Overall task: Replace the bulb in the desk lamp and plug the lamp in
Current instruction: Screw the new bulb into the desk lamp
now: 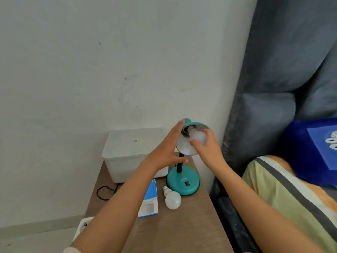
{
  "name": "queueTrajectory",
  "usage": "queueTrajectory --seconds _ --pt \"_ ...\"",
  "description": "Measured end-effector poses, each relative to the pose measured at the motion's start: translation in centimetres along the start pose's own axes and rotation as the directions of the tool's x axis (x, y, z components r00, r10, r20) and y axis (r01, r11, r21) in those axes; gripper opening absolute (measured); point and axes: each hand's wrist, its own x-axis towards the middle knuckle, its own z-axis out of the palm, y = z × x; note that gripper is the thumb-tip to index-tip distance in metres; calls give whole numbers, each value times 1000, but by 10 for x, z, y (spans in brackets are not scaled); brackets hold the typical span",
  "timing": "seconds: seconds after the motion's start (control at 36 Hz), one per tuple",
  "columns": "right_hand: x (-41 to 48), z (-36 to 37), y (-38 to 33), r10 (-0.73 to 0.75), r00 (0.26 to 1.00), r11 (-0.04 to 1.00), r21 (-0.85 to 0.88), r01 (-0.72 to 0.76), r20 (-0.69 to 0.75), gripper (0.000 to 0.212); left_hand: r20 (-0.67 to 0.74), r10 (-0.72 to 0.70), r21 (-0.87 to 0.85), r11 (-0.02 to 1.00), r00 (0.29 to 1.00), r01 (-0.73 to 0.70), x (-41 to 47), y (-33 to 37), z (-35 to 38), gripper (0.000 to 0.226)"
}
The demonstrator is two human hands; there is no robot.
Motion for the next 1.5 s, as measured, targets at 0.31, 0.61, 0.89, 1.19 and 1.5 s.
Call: queueTrajectory --seconds 0.31,0.61,0.89,1.19,1.5 --pt "14 17 16 53 998 998 15 -54 44 55 -74 165 82 984 983 -159 17 -19 11 105" --pt "10 12 15 -40 994 996 -80 32 -101 55 -104 156 32 988 982 -153 12 -15 6 96" --pt "1 29 12 1 988 999 -42 -8 -157 51 -88 112 -42 992 990 -116 6 -18 -5 95" --pt "-3 27 9 -119 979 977 -198 85 -168 45 -93 111 -41 993 990 -115 2 -18 -4 97" --pt "-5 29 9 -67 991 991 -122 52 -117 63 -98 116 -39 992 988 -120 0 -19 -5 92"
